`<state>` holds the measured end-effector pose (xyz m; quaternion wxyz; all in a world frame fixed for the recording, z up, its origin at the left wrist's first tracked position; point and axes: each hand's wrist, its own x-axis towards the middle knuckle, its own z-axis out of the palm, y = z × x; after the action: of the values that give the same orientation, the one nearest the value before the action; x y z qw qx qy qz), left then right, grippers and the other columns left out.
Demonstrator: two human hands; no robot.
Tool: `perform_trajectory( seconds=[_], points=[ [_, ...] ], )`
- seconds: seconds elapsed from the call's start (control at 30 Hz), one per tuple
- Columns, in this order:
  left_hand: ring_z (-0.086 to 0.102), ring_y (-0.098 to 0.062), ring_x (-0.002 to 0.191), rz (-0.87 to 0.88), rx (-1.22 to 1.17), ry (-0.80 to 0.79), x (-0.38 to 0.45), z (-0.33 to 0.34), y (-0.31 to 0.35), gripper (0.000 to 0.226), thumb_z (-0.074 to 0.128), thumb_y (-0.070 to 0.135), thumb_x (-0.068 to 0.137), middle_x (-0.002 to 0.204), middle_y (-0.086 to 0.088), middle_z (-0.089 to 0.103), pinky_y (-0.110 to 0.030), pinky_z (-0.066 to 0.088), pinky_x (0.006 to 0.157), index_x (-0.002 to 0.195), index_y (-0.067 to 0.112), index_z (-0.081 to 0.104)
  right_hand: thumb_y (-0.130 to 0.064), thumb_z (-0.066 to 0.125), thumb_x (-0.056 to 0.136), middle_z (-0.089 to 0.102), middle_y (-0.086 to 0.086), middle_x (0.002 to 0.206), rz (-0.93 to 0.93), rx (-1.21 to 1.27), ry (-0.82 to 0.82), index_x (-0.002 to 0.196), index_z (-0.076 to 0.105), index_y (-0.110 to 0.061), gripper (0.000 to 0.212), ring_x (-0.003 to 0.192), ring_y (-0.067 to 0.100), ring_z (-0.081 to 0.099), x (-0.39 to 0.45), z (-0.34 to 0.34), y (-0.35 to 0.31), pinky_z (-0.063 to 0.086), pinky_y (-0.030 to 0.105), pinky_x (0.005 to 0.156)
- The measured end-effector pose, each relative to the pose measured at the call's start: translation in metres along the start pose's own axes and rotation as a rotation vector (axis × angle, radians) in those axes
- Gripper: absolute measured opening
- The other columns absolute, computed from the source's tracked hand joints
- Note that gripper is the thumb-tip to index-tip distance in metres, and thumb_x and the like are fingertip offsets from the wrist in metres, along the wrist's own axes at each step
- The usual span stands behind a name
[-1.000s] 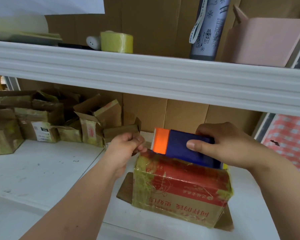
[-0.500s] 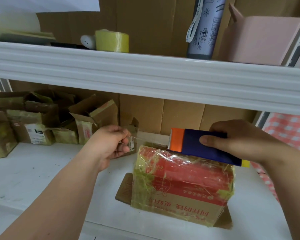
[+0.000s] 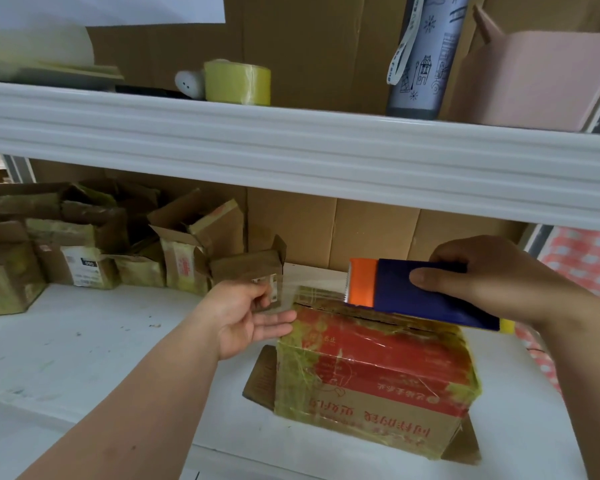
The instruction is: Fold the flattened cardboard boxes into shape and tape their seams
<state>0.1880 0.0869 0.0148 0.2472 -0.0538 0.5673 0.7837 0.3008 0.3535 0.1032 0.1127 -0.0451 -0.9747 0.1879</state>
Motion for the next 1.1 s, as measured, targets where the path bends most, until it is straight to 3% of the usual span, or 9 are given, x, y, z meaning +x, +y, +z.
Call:
perform_trajectory(
  seconds=[0.2, 0.37, 0.53, 0.8, 0.9, 1.0, 1.1],
  points=[
    [0.072, -0.026, 0.057, -0.04, -0.028, 0.059, 0.018, -0.008, -0.009, 0.021, 0.052, 0.013, 0.102, 0.093, -0.019, 0.056, -0.038, 0.057, 0.045, 0.084, 0.002, 0.051, -0.069, 0.055, 0.075, 0.066, -0.003, 0.07, 0.055, -0.093, -0.084, 0.07, 0.067, -0.026, 0.046, 0.07, 0.013, 0.063, -0.002, 0.006, -0.011, 0.049, 0.034, 0.067],
    [0.061, -0.012, 0.04, -0.027, 0.066, 0.15, 0.032, -0.01, -0.024, 0.013, 0.06, 0.015, 0.098, 0.073, -0.008, 0.052, -0.028, 0.053, 0.041, 0.09, 0.007, 0.056, -0.067, 0.056, 0.082, 0.065, -0.005, 0.07, 0.061, -0.146, -0.099, 0.072, 0.066, -0.027, 0.042, 0.07, 0.009, 0.061, -0.005, 0.009, -0.016, 0.046, 0.027, 0.062],
    [0.047, -0.007, 0.032, -0.025, 0.017, 0.208, 0.038, -0.007, -0.032, 0.009, 0.064, 0.014, 0.095, 0.051, 0.0, 0.049, -0.023, 0.05, 0.039, 0.088, 0.009, 0.063, -0.065, 0.054, 0.085, 0.064, -0.006, 0.07, 0.062, -0.183, -0.101, 0.071, 0.065, -0.028, 0.041, 0.07, 0.008, 0.06, -0.005, 0.01, -0.02, 0.041, 0.024, 0.06],
    [0.038, -0.01, 0.039, 0.003, 0.088, 0.183, 0.051, -0.001, -0.046, 0.019, 0.076, 0.026, 0.087, 0.051, 0.0, 0.046, -0.021, 0.043, 0.045, 0.085, 0.01, 0.066, -0.066, 0.054, 0.081, 0.067, -0.004, 0.072, 0.052, -0.158, -0.084, 0.076, 0.069, -0.025, 0.044, 0.067, 0.008, 0.063, -0.011, 0.014, -0.017, 0.049, 0.027, 0.061],
    [0.036, -0.013, 0.043, 0.015, 0.147, 0.186, 0.054, 0.003, -0.051, 0.025, 0.076, 0.031, 0.086, 0.051, -0.002, 0.047, -0.028, 0.041, 0.057, 0.079, 0.01, 0.065, -0.068, 0.053, 0.08, 0.068, -0.005, 0.074, 0.029, -0.165, -0.073, 0.081, 0.07, -0.026, 0.045, 0.067, 0.006, 0.063, -0.013, 0.018, -0.013, 0.053, 0.029, 0.063],
    [0.038, -0.013, 0.041, -0.038, 0.262, 0.207, 0.052, 0.001, -0.052, 0.027, 0.072, 0.037, 0.087, 0.055, -0.004, 0.049, -0.029, 0.046, 0.059, 0.088, 0.01, 0.068, -0.072, 0.05, 0.078, 0.067, -0.007, 0.07, -0.006, -0.173, -0.061, 0.078, 0.069, -0.027, 0.048, 0.064, 0.004, 0.062, -0.016, 0.02, -0.008, 0.051, 0.025, 0.058],
    [0.037, -0.012, 0.042, -0.147, 0.384, 0.194, 0.051, -0.005, -0.061, 0.038, 0.06, 0.042, 0.094, 0.052, -0.002, 0.044, -0.025, 0.046, 0.056, 0.071, 0.011, 0.057, -0.074, 0.049, 0.076, 0.066, -0.008, 0.066, -0.046, -0.156, -0.051, 0.074, 0.067, -0.029, 0.048, 0.064, 0.002, 0.062, -0.019, 0.022, -0.005, 0.05, 0.025, 0.054]
  ],
)
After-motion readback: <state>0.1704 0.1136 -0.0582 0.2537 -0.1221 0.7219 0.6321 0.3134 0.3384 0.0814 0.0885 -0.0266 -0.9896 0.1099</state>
